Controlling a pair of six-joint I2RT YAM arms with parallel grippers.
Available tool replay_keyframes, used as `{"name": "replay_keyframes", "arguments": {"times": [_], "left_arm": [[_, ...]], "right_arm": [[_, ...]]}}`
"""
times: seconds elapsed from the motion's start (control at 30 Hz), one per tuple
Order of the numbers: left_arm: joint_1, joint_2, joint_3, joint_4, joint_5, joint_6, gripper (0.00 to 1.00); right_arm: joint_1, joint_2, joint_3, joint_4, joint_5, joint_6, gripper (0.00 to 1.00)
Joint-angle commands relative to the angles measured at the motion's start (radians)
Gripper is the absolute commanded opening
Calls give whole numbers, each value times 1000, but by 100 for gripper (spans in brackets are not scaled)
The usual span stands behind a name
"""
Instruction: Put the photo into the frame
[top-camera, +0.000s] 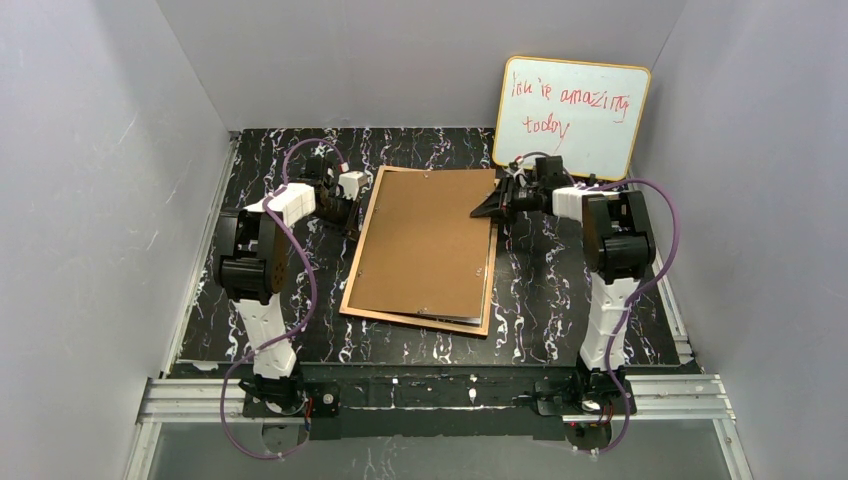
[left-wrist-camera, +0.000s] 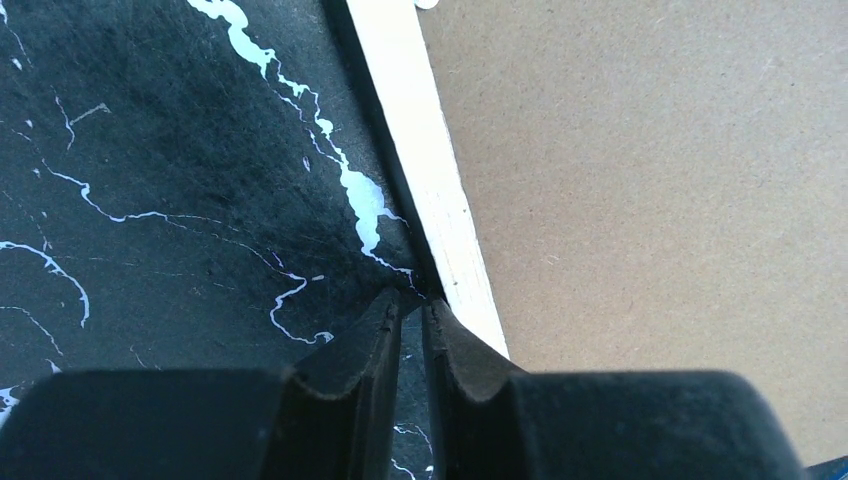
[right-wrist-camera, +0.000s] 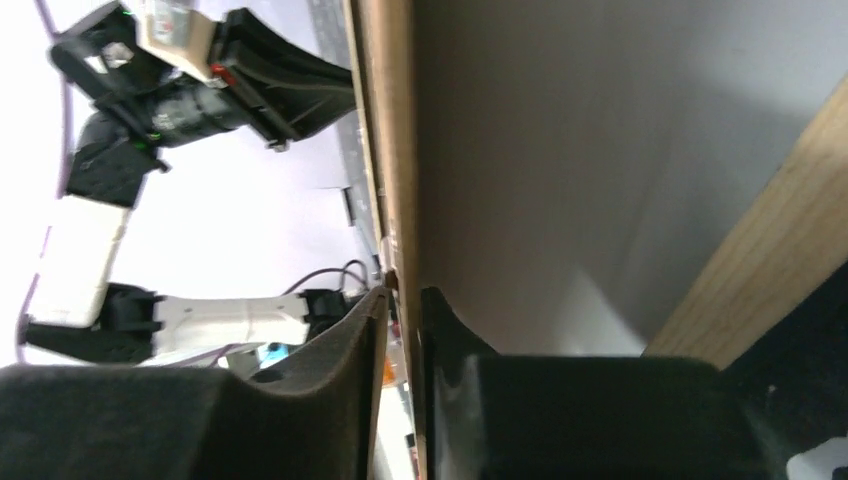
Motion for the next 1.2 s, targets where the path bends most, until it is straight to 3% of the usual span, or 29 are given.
{"name": "replay_keyframes", "arguments": {"times": [0.0,0.17,0.23,0.4,0.6,1.17], "left_arm": [[-24,36,-21,-55,-3,12,14],[-24,30,-29,-56,-5,12,14],[-24,30,-32,-56,-10,13,14],[-24,25,-35,-59,-24,22,13],[-20,21,-34,-60,-30,21,13],[-17,6,-36,-73,-24,29,12]], "right_arm": [[61,-60,33,-112,129,-71,34],[97,-89,98,-261,260,-159,68],[112,-91,142,-349,328,-191,97],[154,-118,237,-533,537,-240,99],[186,-182,248,-641,710,-234,99],[305,-22,509,-907,957,-348,99]]}}
